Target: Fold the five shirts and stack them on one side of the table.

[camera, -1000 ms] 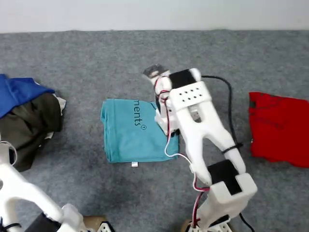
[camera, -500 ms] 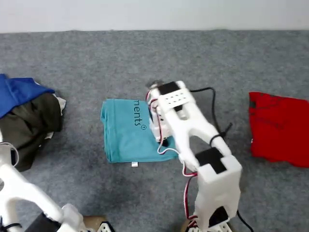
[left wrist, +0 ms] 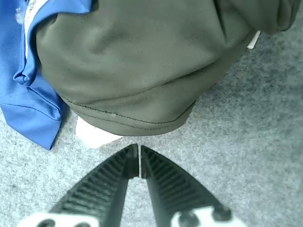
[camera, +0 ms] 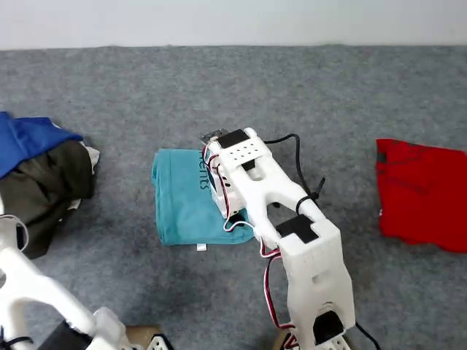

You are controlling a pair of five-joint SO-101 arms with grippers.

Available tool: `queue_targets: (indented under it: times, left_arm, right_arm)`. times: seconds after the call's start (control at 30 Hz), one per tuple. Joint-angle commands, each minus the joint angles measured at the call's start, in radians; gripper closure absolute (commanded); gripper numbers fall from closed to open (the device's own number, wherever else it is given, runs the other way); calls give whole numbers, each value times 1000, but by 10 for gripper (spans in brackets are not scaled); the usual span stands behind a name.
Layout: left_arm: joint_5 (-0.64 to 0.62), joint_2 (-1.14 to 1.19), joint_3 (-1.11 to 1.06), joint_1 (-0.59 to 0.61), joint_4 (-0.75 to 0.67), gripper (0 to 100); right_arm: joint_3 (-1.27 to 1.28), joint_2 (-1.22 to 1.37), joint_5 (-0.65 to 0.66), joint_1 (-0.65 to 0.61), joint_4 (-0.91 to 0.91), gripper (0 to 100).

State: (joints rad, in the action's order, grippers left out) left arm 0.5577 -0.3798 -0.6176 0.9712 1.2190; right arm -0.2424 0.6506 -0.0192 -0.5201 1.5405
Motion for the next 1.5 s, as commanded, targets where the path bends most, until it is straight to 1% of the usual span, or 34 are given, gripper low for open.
queue_targets:
  times: [0.0, 0.07, 0.13, 0.23, 0.33, 0.47, 0.57, 0.63, 0.8, 0.93, 1.07, 1.17, 1.27, 1.4, 1.47]
  left_arm:
    - [3, -46, 12, -9, -18, 983]
    - [3, -46, 13, -9, -18, 983]
    - [3, -46, 15, -9, -18, 983]
    - [3, -46, 16, -9, -18, 983]
    - [3, -46, 16, -9, -18, 983]
    - [3, -46, 15, -9, -18, 983]
    - [3, -46, 15, -9, -18, 983]
    - [3, -46, 16, -9, -20, 983]
    - [3, -46, 16, -9, -20, 983]
    - [6, -48, 16, -9, -15, 983]
    - [8, -48, 16, -9, -14, 983]
    - [8, -48, 16, -9, -14, 983]
    - [8, -48, 18, -9, -14, 983]
    - [8, -48, 18, -9, -12, 984]
    - [8, -48, 18, -9, -12, 984]
  right_arm:
    - [-58, 48, -3, -5, 15, 881]
    - [-71, 47, 0, 1, 25, 957]
    - [-71, 45, 23, 8, 36, 991]
    - [-71, 45, 40, 35, 76, 988]
    - [-71, 30, 57, 87, 117, 988]
    - [-71, -47, 166, 179, 176, 988]
    - [-71, -124, 315, 282, 216, 989]
    - [-71, -159, 437, 363, 229, 989]
    - [-86, -174, 835, 527, 217, 989]
    - [-137, -174, 1119, 585, 120, 989]
    - [-184, -173, 1310, 587, -91, 989]
    - [-186, -176, 1396, 541, -289, 989]
    - [-181, -174, 1413, 479, -423, 989]
    - [-173, -154, 1415, 420, -447, 987]
    - [-173, -148, 1412, 415, -447, 975]
